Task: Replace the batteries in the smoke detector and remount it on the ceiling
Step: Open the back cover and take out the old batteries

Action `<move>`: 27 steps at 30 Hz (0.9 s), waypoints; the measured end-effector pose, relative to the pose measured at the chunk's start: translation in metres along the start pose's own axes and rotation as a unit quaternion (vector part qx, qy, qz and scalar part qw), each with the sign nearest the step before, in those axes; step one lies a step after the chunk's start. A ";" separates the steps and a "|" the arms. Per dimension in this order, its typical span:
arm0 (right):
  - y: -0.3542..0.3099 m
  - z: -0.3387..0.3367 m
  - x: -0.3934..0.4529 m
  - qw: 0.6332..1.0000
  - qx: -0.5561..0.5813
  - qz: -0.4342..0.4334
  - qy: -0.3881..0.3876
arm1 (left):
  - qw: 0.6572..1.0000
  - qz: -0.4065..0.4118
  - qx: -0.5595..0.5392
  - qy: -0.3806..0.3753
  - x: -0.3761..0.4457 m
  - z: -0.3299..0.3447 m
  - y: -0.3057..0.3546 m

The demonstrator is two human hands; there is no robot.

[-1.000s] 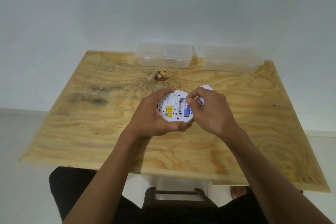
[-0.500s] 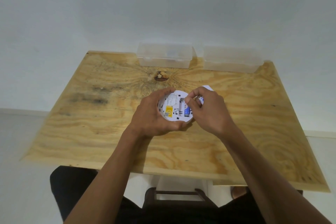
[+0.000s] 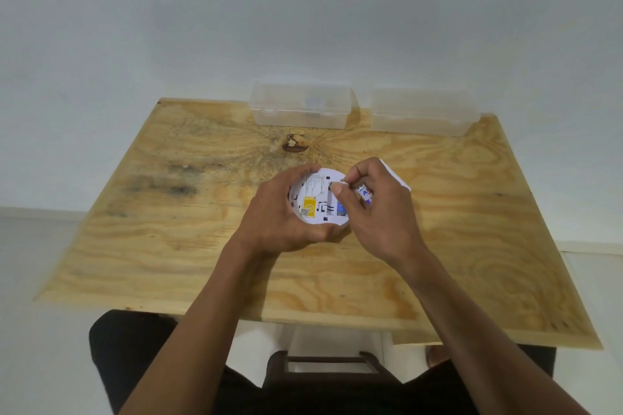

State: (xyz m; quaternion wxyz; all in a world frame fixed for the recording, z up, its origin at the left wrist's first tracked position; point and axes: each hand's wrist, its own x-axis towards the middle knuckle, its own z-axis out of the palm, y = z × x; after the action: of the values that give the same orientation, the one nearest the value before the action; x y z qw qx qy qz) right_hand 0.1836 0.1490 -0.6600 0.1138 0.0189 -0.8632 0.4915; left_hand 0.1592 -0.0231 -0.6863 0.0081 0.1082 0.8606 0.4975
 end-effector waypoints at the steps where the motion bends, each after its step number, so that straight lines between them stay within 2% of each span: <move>1: 0.001 0.001 0.000 1.000 0.004 0.005 -0.001 | 1.000 0.001 0.002 0.000 0.000 0.000 0.000; 4: 0.002 0.001 0.001 0.999 0.033 0.032 -0.005 | 1.000 -0.002 -0.005 0.003 -0.001 0.000 0.001; 9: 0.000 -0.008 0.010 0.973 0.188 0.129 0.024 | 1.000 0.000 0.005 -0.004 -0.001 -0.002 0.001; 11: -0.001 -0.014 0.013 0.938 0.282 0.201 0.029 | 1.000 0.000 0.007 -0.008 -0.001 -0.003 0.000; 14: -0.002 -0.022 0.018 0.856 0.408 0.313 0.046 | 1.000 0.002 0.018 -0.012 -0.002 -0.003 0.001; 16: 0.000 -0.024 0.020 0.835 0.425 0.346 0.055 | 1.000 0.001 0.012 -0.012 -0.001 -0.003 0.000; 18: 0.002 -0.027 0.022 0.845 0.403 0.344 0.068 | 1.000 0.006 0.007 -0.018 -0.001 -0.003 0.000; 23: 0.010 -0.044 0.031 0.899 0.314 0.292 0.091 | 0.999 0.012 -0.033 -0.032 0.005 -0.010 0.005; 27: 0.033 -0.068 0.050 0.918 0.258 0.272 0.131 | 0.998 0.039 0.037 0.027 0.032 -0.009 0.028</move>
State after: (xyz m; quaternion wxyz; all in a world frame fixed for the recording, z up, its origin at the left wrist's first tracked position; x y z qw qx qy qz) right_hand 0.1419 0.2283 -0.6434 0.0791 -0.2528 -0.6556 0.7071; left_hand 0.1319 -0.0108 -0.6543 -0.0388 0.1288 0.8736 0.4677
